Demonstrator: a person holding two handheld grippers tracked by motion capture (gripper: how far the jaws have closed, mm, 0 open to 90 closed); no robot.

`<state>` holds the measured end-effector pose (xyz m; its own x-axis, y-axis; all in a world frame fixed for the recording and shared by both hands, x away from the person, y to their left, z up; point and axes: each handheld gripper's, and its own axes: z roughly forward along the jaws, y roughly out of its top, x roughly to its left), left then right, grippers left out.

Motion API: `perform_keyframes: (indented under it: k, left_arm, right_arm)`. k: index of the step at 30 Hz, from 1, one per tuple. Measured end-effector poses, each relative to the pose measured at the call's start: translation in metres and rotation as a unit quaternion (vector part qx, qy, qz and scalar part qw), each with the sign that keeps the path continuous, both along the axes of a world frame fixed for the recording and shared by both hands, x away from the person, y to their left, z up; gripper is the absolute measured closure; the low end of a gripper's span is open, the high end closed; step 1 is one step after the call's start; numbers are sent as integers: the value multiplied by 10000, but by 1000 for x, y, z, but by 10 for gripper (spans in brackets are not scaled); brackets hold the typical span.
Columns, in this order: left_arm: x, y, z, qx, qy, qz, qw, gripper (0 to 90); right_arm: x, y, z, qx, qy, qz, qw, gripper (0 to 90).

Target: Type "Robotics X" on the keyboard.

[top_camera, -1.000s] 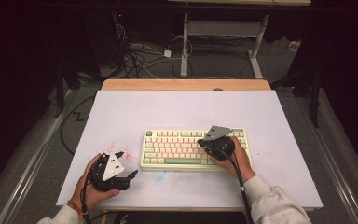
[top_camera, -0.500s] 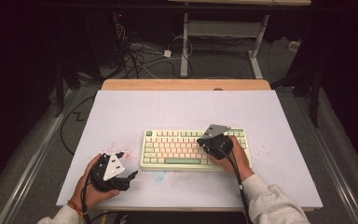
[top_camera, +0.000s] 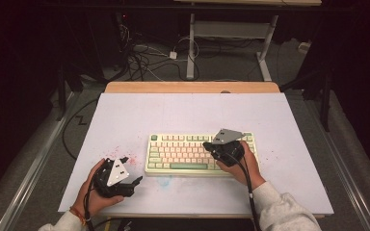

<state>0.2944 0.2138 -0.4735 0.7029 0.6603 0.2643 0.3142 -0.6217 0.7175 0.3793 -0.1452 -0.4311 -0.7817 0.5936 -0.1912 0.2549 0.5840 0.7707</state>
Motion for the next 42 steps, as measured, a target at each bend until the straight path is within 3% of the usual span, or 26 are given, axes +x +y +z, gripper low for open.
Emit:
perform_keyframes:
  k: [14,21,31,36,42]
  left_arm:
    - [0,-1,1,-41,7,20,10000,210]
    - [0,-1,1,-87,40,46,9999,225]
    - [0,-1,1,-26,43,53,10000,222]
    - [0,-1,1,-52,59,37,10000,215]
    - [0,0,2,-138,70,-31,9999,212]
  right_arm:
    - [-17,-13,11,246,-203,64,9995,810]
    - [-26,-14,13,362,-239,87,9990,645]
    - [-37,-12,11,470,-394,101,9981,335]
    - [-41,-9,10,504,-473,17,9976,269]
    - [-45,-3,6,466,-462,91,9978,283]
